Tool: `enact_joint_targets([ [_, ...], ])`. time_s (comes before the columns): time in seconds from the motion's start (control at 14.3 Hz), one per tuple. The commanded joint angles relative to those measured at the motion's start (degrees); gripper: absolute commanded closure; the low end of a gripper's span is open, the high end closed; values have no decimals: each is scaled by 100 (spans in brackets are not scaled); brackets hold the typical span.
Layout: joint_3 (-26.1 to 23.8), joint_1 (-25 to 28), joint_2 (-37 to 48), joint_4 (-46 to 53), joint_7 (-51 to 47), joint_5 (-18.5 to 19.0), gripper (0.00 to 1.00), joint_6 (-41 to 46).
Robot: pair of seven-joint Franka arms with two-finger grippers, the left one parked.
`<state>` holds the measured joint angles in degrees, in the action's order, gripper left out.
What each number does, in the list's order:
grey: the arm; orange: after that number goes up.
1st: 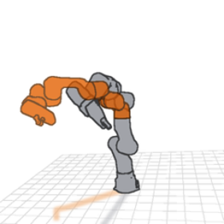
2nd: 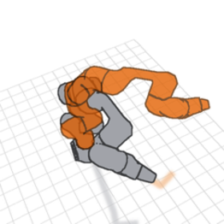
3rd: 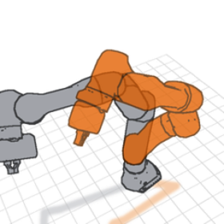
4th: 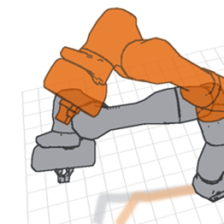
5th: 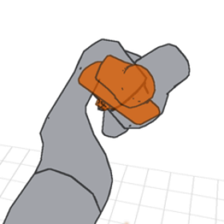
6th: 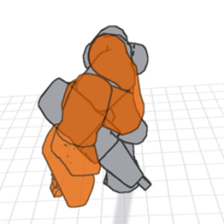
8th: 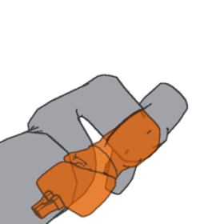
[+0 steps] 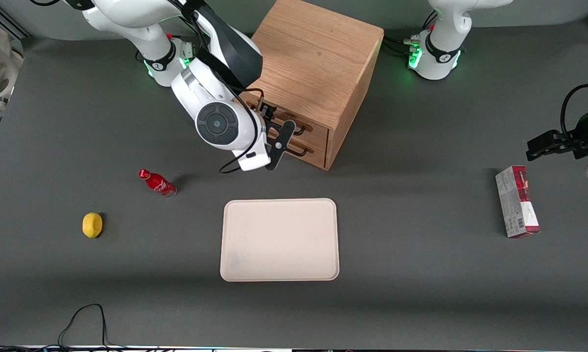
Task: Open upper drawer
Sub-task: 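Lower the right gripper and hook the upper drawer's black handle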
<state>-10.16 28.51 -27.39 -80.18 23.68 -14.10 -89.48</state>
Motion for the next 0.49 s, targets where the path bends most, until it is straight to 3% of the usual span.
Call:
enact_joint_targets([
  [0.0,67,85,-82,37,84,-146,0,36],
  [0.42,67,93,-108,-85,84,-146,0,-96],
])
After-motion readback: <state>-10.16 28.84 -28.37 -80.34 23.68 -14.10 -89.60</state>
